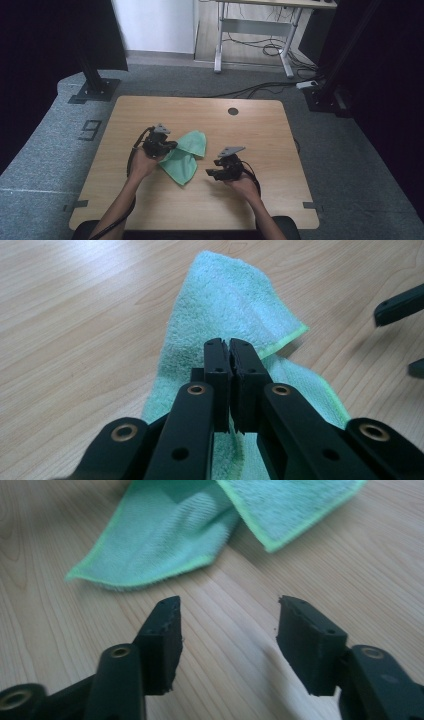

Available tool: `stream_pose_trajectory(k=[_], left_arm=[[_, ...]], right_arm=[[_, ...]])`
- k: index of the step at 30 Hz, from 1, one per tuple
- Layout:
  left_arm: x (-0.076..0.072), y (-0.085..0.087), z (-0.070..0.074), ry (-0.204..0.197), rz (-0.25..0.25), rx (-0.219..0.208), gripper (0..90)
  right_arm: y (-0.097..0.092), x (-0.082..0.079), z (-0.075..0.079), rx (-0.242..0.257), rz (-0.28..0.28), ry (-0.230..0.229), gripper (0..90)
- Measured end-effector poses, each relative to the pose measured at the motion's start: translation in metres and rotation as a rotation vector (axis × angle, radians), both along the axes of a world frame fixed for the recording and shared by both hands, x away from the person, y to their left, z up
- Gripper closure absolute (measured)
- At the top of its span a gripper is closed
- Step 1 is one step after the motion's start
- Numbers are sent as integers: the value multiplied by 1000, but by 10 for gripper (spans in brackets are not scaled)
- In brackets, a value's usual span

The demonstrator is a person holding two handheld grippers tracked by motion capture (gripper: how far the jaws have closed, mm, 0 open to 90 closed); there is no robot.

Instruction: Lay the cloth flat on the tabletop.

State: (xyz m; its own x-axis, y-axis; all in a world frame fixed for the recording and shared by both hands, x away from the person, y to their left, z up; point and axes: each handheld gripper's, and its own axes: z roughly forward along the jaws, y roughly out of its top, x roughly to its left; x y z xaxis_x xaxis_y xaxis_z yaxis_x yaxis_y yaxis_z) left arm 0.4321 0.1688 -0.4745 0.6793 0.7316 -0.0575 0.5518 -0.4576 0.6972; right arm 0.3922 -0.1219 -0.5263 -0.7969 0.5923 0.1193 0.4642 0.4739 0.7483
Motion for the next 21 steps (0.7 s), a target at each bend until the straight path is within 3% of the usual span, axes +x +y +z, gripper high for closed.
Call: stream_pose_trajectory(k=[5, 14, 21], left_arm=[[0, 1, -1, 0, -2, 0, 863], [0, 0, -3, 5, -9, 2, 863], [0, 1, -5, 11, -11, 1, 863]], right_arm=[[21, 7, -5, -8, 23, 20, 548], [39, 13, -6, 14, 24, 23, 666], [55, 16, -8, 11, 59, 17, 773]])
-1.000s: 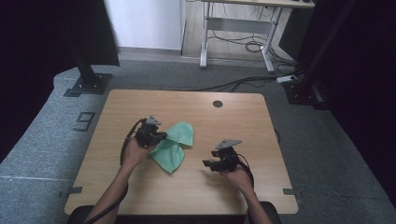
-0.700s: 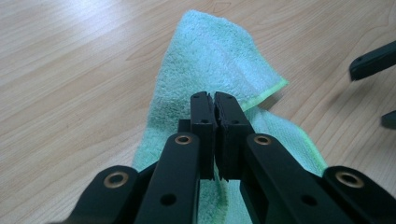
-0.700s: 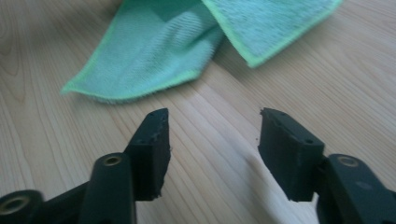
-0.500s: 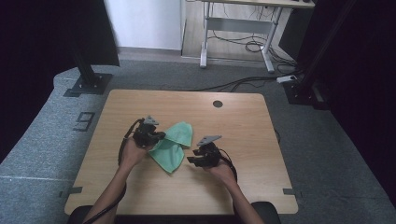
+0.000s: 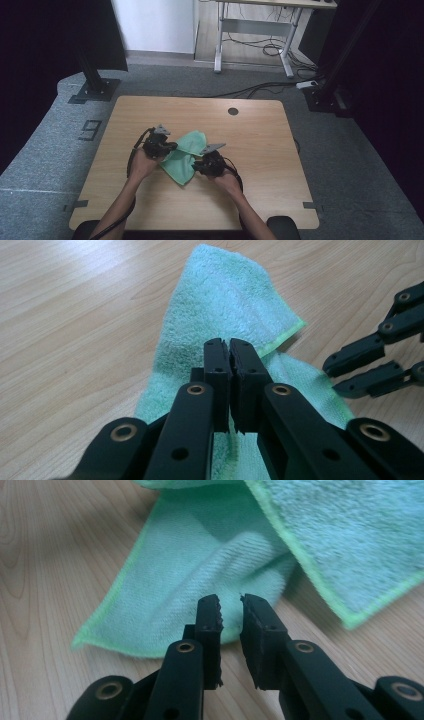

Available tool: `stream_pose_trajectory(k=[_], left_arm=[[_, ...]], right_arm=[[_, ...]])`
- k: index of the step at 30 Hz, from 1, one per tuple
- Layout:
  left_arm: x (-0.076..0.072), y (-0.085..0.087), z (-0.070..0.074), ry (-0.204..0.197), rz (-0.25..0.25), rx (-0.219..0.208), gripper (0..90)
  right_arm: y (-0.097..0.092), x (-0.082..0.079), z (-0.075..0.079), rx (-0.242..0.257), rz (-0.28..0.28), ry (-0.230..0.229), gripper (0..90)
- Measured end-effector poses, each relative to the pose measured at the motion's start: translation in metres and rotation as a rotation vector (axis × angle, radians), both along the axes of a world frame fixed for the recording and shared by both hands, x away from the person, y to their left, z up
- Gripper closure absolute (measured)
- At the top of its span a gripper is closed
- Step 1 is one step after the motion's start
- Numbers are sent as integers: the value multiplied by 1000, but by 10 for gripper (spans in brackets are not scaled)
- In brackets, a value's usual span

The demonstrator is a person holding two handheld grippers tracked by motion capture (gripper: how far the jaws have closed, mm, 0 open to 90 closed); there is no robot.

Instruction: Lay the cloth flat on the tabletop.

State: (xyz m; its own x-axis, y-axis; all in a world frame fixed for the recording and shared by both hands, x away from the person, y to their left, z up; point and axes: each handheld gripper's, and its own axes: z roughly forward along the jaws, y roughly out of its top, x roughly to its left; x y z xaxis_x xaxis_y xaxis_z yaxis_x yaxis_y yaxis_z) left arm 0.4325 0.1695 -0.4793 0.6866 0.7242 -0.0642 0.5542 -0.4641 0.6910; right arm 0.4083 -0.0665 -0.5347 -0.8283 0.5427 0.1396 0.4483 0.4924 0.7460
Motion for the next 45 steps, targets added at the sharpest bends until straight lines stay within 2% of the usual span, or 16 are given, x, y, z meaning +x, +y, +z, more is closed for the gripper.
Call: stream_pose_trajectory(k=[3, 7, 9, 13, 15, 20, 33, 40, 42, 45], left_arm=[[0, 1, 0, -1, 0, 0, 863], [0, 4, 0, -8, 9, -2, 863], [0, 7, 0, -14, 20, -4, 864], [0, 13, 0, -18, 33, -5, 864], [1, 19, 0, -21, 54, -15, 864], [0, 28, 0, -23, 79, -30, 864], [-1, 45, -1, -20, 115, -28, 864], [-7, 61, -11, 7, 141, -51, 863], [-9, 63, -14, 19, 136, -70, 861], [-16, 62, -21, 31, 125, -64, 860]], right_arm=[[5, 0, -2, -1, 5, 12, 775], [11, 0, -10, -37, 20, 8, 778], [9, 1, -10, -31, 13, 20, 786], [7, -1, -8, -53, 11, 15, 789], [5, -2, -8, -62, 10, 13, 788], [-6, -4, -8, -63, 0, 10, 790], [-36, -9, -7, -80, -36, 9, 789], [-53, -11, -6, -88, -64, 18, 789], [-57, -11, -6, -84, -68, 21, 789], [-62, -12, -6, -85, -74, 22, 790]])
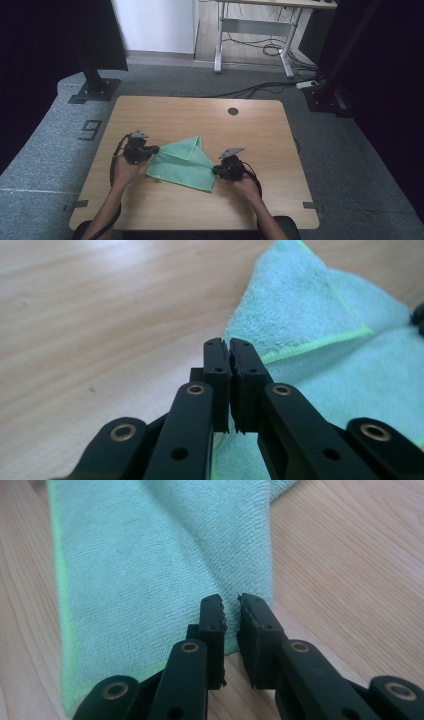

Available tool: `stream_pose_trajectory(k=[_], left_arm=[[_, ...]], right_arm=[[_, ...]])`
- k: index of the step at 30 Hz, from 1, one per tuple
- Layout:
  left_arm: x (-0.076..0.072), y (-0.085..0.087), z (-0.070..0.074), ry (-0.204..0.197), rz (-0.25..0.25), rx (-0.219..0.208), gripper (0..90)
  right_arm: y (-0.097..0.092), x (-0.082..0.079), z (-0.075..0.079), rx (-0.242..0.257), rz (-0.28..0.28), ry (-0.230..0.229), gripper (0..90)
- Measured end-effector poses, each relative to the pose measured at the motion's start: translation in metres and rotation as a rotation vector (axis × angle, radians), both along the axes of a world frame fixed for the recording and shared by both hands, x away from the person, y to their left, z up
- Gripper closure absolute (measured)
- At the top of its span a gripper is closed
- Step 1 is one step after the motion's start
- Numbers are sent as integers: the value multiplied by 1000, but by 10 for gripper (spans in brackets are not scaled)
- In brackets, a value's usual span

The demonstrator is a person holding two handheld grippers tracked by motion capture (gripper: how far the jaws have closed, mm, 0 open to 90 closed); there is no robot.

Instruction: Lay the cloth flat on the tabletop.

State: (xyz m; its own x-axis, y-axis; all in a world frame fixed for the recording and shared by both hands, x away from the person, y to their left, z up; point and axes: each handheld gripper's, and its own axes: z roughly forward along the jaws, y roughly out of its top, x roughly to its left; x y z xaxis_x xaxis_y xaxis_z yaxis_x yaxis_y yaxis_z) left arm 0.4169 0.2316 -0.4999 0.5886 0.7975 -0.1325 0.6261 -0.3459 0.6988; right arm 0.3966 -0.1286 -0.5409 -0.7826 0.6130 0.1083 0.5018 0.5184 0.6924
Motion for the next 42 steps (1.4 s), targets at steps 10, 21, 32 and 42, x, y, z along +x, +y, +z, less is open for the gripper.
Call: stream_pose_trajectory(k=[10, 21, 32, 42], left_arm=[[-13, -10, -19, 21, -45, 41, 734], [-13, -57, 10, -68, -175, 26, 515], [4, -113, -16, 2, -272, 98, 582], [11, -112, -24, 18, -207, 108, 885]], right_arm=[[-12, -2, 1, 8, -19, 23, 751], [-10, 0, 13, 12, -21, 1, 710], [-6, 0, 4, -19, -2, 12, 721], [-9, 0, 1, 2, 4, 21, 714]])
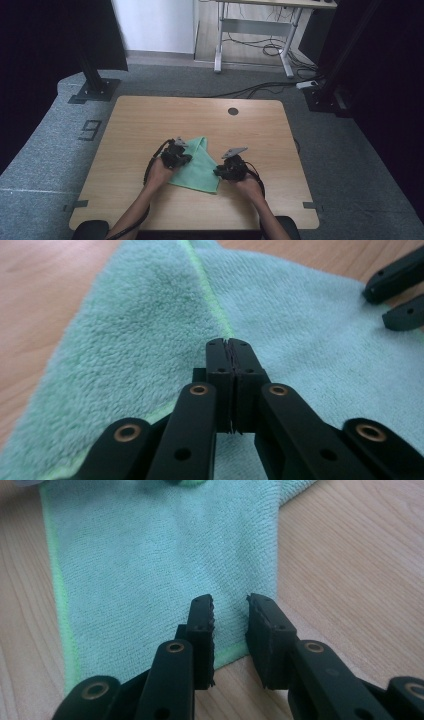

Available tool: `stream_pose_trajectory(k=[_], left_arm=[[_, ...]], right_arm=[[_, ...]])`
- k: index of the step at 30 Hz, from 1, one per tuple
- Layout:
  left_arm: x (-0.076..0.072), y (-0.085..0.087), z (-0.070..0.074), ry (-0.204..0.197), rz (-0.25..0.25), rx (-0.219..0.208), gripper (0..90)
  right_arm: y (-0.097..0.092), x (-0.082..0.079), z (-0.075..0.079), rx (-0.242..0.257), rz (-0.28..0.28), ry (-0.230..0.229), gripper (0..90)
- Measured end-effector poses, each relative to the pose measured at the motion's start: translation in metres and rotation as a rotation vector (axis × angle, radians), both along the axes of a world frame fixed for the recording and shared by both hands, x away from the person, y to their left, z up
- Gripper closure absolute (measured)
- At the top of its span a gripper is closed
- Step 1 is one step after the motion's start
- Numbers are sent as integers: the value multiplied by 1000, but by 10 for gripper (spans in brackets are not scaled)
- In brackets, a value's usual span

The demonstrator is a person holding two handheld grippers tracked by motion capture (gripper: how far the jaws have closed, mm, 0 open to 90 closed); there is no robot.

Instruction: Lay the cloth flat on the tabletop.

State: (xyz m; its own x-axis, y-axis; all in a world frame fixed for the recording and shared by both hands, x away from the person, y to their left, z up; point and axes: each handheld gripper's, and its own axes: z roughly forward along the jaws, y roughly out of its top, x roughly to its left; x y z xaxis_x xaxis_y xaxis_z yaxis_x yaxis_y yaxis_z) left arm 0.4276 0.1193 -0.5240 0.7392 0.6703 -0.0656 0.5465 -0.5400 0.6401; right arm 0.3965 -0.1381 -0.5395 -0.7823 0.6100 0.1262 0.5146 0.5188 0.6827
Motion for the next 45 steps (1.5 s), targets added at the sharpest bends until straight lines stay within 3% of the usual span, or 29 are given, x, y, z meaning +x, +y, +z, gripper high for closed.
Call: stream_pose_trajectory(k=[9, 18, 22, 26, 33, 35, 40, 42, 45], left_arm=[[4, 32, 34, -82, 94, -31, 887], [9, 60, 48, -93, 147, -43, 885], [11, 67, 43, -78, 168, -29, 884], [16, 78, 28, -51, 202, -15, 883], [15, 84, 14, -21, 206, -12, 879], [15, 84, 8, -17, 201, -5, 873], [11, 86, -3, -10, 194, -6, 848], [8, 87, -5, -34, 200, -10, 765], [3, 91, -5, -64, 220, -33, 536]], right_arm=[[-8, -6, 1, -5, 18, 20, 725], [-23, -12, 1, 1, 25, 37, 724], [-25, -12, 2, -4, 31, 41, 703], [-20, -13, 6, -35, 48, 24, 637], [-18, -4, 17, 3, 15, -9, 587], [-14, 6, 21, 26, -10, -30, 529], [-2, 20, 21, 48, -35, -12, 549], [3, 24, 18, 55, -32, 4, 575], [11, 28, 13, 40, -19, 22, 618]])
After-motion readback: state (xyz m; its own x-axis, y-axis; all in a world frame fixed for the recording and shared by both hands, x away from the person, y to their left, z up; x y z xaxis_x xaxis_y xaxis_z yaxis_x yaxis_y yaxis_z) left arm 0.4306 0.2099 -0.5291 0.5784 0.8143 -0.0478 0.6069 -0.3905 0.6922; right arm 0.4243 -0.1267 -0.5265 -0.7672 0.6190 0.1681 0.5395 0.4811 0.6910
